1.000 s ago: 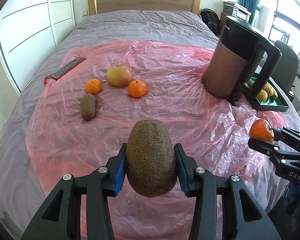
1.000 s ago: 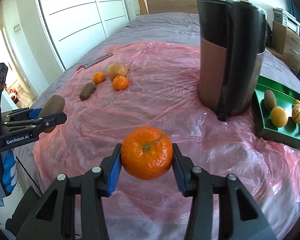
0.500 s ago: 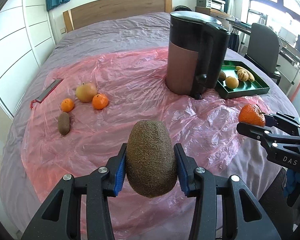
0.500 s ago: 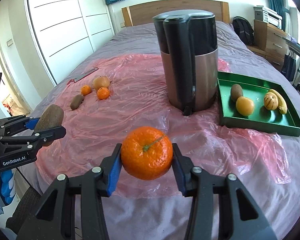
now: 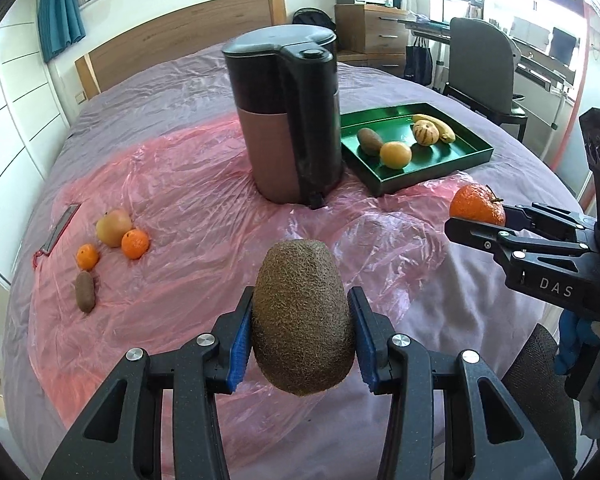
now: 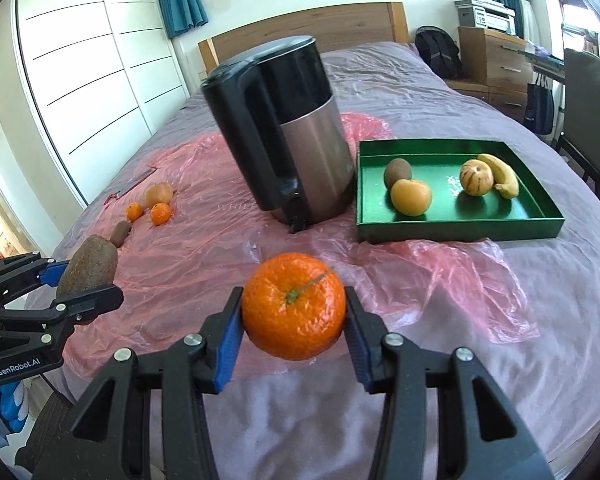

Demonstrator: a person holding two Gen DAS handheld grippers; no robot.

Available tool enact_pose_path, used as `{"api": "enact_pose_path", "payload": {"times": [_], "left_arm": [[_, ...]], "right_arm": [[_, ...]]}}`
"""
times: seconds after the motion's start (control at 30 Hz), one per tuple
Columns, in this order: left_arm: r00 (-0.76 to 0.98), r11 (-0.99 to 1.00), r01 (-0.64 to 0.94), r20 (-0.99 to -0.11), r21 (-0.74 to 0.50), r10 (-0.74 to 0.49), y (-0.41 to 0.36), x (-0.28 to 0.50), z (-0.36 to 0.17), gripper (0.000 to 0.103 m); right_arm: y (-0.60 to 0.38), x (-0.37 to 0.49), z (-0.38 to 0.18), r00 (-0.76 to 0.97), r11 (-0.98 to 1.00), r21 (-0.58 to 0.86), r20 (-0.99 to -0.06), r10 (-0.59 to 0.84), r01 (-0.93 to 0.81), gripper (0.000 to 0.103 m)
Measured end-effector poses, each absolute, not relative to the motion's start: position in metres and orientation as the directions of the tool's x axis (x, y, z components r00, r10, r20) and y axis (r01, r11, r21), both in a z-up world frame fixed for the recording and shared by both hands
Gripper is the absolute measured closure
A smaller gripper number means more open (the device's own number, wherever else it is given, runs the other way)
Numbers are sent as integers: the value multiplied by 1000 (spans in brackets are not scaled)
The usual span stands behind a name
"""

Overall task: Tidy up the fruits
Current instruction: 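Carry the mandarin and kiwi past the kettle and lower them into the tray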

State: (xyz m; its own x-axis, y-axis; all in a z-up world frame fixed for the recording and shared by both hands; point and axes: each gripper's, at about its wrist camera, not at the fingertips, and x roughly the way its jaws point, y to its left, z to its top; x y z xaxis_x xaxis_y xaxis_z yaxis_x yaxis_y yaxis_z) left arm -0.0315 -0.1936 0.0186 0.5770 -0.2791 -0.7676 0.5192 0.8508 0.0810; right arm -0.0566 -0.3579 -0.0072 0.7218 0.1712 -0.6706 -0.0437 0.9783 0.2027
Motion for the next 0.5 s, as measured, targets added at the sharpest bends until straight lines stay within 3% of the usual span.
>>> {"api": "enact_pose_path", "payload": {"times": [0.5], "left_arm": [[506, 758, 647, -793, 88, -340, -284, -27, 13, 64]], "right_arm": [[-442, -63, -19, 735, 967, 232, -673, 82, 104, 51]]}}
